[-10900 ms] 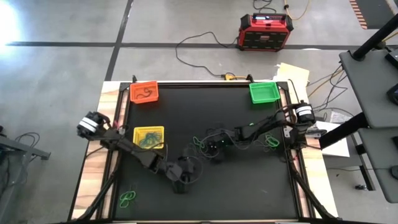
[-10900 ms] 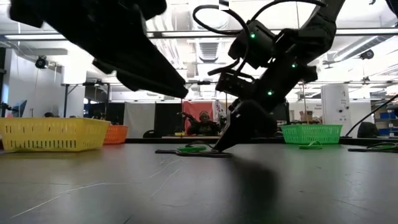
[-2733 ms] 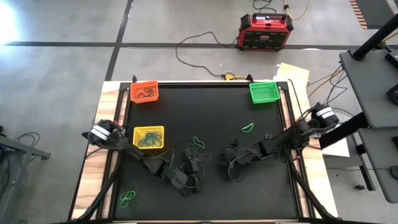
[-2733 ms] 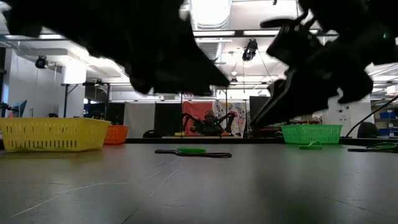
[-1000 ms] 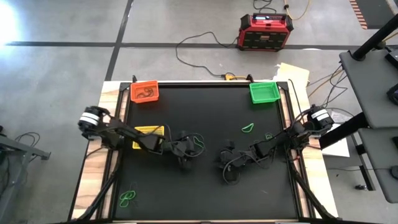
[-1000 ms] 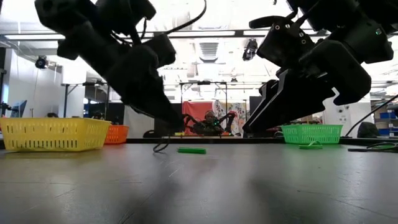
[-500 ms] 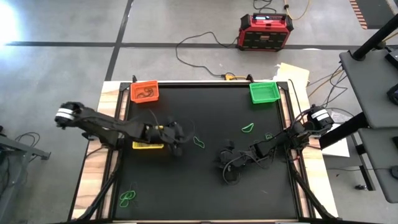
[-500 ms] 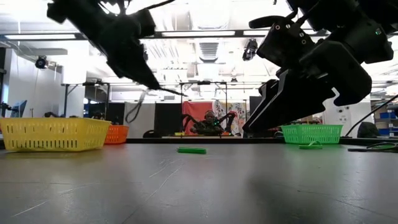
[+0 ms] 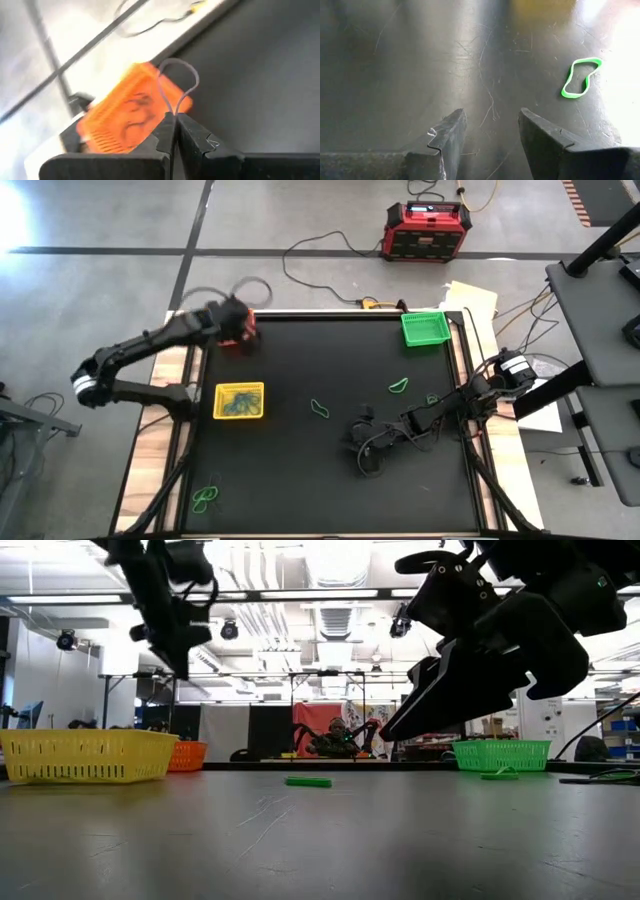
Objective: Sort rubber bands into baskets
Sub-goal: Put the purple rubber band into the orange bin
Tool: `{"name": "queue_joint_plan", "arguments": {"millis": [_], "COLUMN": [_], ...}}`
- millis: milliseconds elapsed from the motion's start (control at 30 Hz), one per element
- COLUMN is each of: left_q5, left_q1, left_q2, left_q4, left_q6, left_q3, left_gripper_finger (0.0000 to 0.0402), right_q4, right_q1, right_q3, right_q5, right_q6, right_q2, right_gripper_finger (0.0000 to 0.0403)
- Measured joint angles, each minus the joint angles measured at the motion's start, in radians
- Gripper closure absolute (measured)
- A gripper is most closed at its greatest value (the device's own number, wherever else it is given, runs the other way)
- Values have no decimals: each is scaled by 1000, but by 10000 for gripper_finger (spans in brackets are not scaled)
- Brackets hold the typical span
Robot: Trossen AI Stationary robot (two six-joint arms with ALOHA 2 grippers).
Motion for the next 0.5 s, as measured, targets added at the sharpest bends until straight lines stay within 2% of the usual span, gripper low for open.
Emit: {"name": "queue_joint_plan", "arguments": {"millis": [100, 167, 233, 400, 500], "left_q5": [21, 85, 139, 139, 141], "left_q1": [145, 197, 226, 277, 305], "left_q2": [56, 104, 160, 317, 386], "left_q4": [-27, -27, -32, -114, -138], "left_q6": [51, 103, 159, 225, 213], "left_q3": [38, 60, 82, 136, 146], "left_gripper_finger": [401, 401, 401, 401, 401], "right_q4": [-2, -2, -2, -4, -9], "right_q1": [0, 0, 0, 0, 0], "right_q3": [0, 0, 0, 0, 0], "right_q5": [0, 0, 0, 0, 0], "right_q6": [1, 1, 2, 3, 12], "right_q2": [0, 0, 0, 0, 0], "right_gripper_finger": [227, 227, 227, 227, 227]}}
